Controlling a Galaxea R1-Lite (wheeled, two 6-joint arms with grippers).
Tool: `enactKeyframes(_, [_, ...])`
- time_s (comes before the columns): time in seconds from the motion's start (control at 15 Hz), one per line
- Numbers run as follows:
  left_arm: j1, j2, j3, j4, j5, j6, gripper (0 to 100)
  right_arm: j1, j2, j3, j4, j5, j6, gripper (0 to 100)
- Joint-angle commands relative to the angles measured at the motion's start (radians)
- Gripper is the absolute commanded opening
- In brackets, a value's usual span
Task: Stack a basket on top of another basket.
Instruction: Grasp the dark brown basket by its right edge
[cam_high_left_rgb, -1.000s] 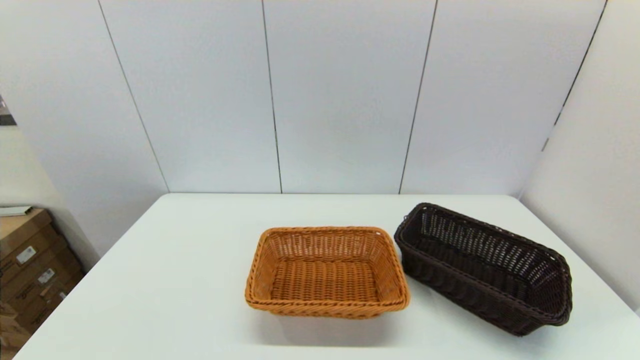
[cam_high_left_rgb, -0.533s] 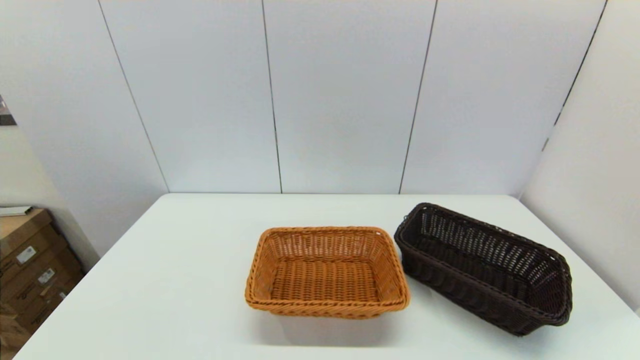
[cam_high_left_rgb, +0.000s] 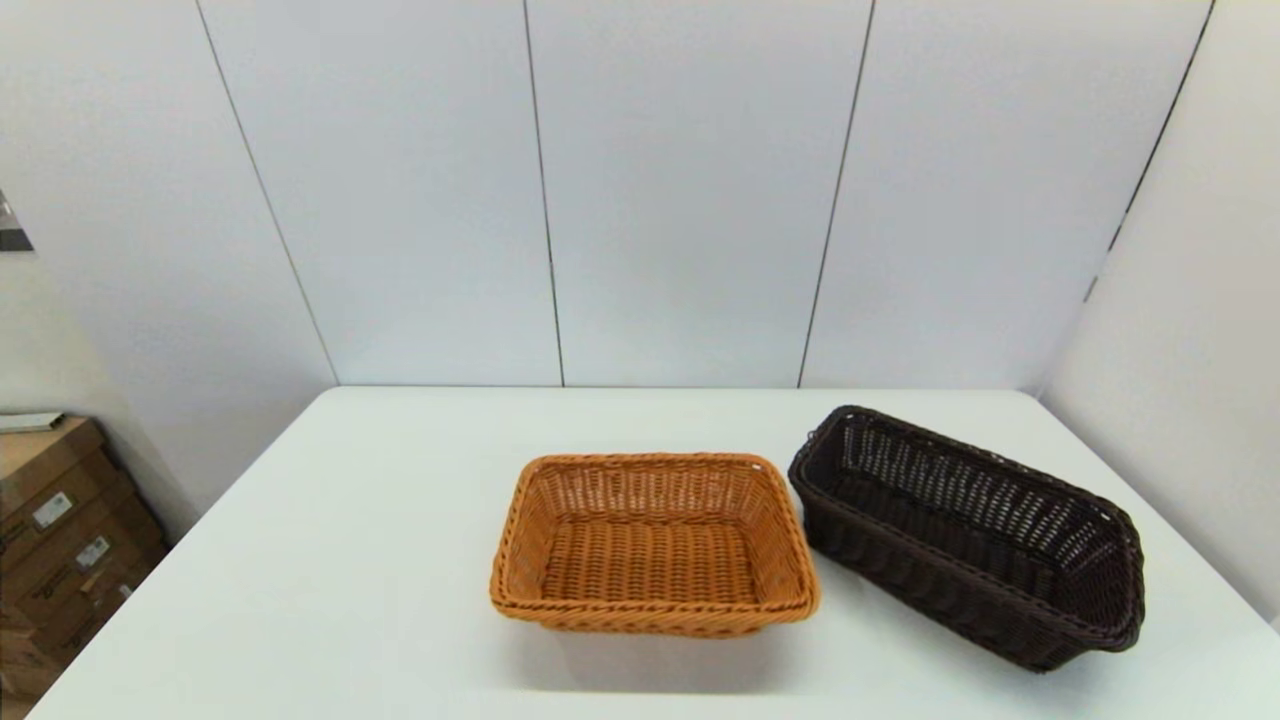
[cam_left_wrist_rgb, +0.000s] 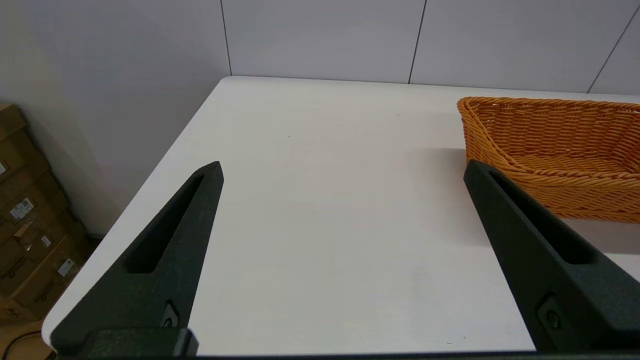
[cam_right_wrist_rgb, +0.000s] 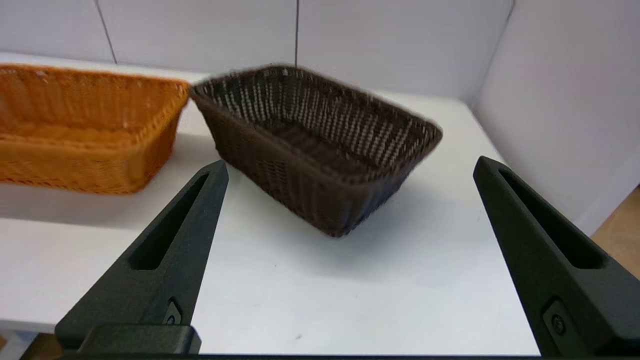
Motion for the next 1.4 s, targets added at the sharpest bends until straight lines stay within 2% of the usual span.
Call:
enactKeyframes(0.07, [0.0, -0.002, 0.0, -0.001, 0.0, -0.001, 100, 0.0, 0.006, -0.151, 0.128, 0.052, -0.002, 100])
enactKeyframes(0.2, [0.0, -0.002, 0.0, -0.001, 0.0, -0.001, 100, 0.0, 0.061, -0.258, 0.254, 0.084, 0.006, 100])
enactKeyframes(0.27, [0.0, -0.002, 0.0, -0.001, 0.0, -0.001, 100, 0.002, 0.115, -0.3, 0.278, 0.085, 0.033, 100])
enactKeyframes(0.53, [0.0, -0.002, 0.0, -0.001, 0.0, -0.001, 100, 0.002, 0.518, -0.422, 0.266, 0.071, 0.199, 100])
enactKeyframes(0.67, [0.0, -0.002, 0.0, -0.001, 0.0, -0.001, 100, -0.009, 0.721, -0.476, 0.263, 0.056, 0.251, 100])
enactKeyframes(0.87, [0.0, -0.002, 0.0, -0.001, 0.0, -0.001, 100, -0.052, 1.005, -0.551, 0.219, -0.016, 0.305, 100])
enactKeyframes(1.0, [0.0, -0.002, 0.0, 0.002, 0.0, -0.001, 100, -0.097, 1.164, -0.613, 0.212, -0.042, 0.319, 100])
enactKeyframes(1.27, [0.0, -0.002, 0.001, -0.001, 0.0, -0.001, 100, -0.17, 1.455, -0.732, 0.211, -0.054, 0.336, 100])
enactKeyframes(1.4, [0.0, -0.002, 0.0, -0.001, 0.0, -0.001, 100, -0.178, 1.564, -0.766, 0.168, -0.068, 0.345, 100])
